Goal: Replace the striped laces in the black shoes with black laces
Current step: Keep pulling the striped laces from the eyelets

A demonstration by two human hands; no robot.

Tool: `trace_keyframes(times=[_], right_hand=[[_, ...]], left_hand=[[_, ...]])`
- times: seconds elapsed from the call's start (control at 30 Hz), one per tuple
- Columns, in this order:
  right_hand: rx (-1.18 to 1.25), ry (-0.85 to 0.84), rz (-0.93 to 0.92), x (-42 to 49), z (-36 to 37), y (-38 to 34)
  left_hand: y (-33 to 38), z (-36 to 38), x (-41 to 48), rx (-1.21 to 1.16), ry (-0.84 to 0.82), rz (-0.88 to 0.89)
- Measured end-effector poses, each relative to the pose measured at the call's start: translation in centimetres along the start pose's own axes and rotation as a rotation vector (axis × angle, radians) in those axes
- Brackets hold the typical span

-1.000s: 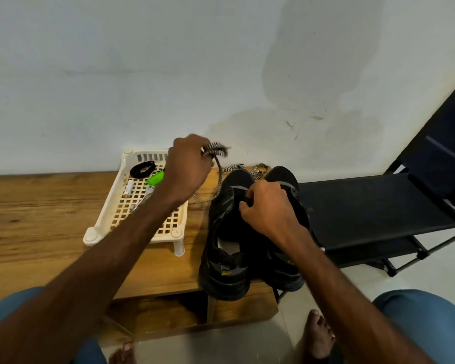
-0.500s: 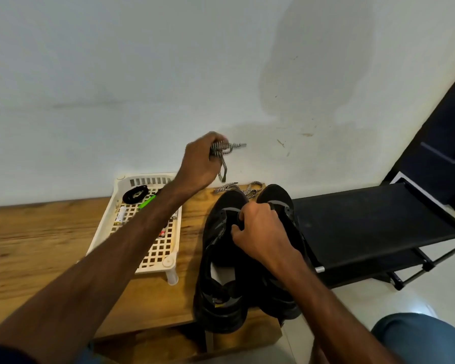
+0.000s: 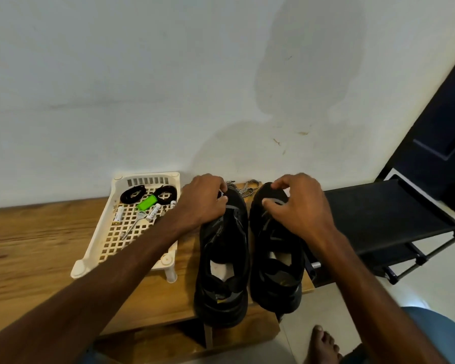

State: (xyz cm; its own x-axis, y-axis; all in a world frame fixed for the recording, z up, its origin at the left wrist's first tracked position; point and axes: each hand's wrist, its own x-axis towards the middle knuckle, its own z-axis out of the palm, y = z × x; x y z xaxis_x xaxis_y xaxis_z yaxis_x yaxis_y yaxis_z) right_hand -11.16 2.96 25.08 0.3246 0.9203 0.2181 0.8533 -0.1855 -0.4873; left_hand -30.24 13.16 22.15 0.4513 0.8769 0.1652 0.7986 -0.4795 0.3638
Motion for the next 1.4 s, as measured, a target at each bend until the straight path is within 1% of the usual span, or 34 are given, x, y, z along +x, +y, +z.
trace_keyframes(times=[0.07,0.13,0.17,0.2,0.3,0.4,0.7,0.77,0.87,0.93,1.03,1.17,1.27,1.4], right_hand=[[-0.021,-0.188,0.061,-0.4,-0.5,1.3],[0.039,-0.42,0.099,-1.1,-0.4,1.8],[0.034,-0.487,0.101,-1.4,-0.3,1.9],[0.014,-0.507,0.1,-1.6,0.0,1.9],[-0.03,-0.461,0.097,-1.8,0.8,1.5],[-0.019,-0.434,0.079,-2.0,1.5,1.2],[-0.035,-0.391,0.064,-1.3,2.4,-1.1],[-0.035,-0.317,-0.002,-1.1,3.0,-2.1],[0.052,-0.185,-0.111,-1.0,4.2,-4.4],[0.13,-0.131,-0.14,-0.8,5.1,-6.2],[0.225,-0.166,-0.172,-0.5,6.6,-8.5],[0.243,-0.241,-0.167,-0.1,8.8,-10.5],[0.217,-0.282,-0.155,0.1,9.8,-10.9],[0.201,-0.289,-0.143,0.1,10.4,-10.9]], left_hand=[[0.5,-0.3,-1.0,-0.078,-0.079,0.0],[1.0,-0.3,-1.8,-0.09,-0.24,0.007],[1.3,-0.1,-2.3,-0.074,-0.303,0.019],[1.5,0.1,-2.6,-0.064,-0.337,0.03],[1.5,0.2,-3.3,-0.075,-0.346,0.05],[1.3,-0.2,-3.4,-0.11,-0.358,0.062],[-0.6,-0.9,-2.7,-0.168,-0.365,0.002],[-1.2,-1.3,-2.7,-0.192,-0.316,0.005],[-2.7,-2.7,-2.5,-0.246,-0.134,-0.018],[-4.3,-3.9,-2.2,-0.232,-0.012,-0.068],[-7.1,-5.0,-2.0,-0.146,0.111,-0.173],[-10.1,-4.5,-1.8,-0.028,0.152,-0.296],[-11.6,-3.4,-1.3,0.002,0.165,-0.315],[-12.3,-1.8,-0.2,0.051,0.179,-0.29]])
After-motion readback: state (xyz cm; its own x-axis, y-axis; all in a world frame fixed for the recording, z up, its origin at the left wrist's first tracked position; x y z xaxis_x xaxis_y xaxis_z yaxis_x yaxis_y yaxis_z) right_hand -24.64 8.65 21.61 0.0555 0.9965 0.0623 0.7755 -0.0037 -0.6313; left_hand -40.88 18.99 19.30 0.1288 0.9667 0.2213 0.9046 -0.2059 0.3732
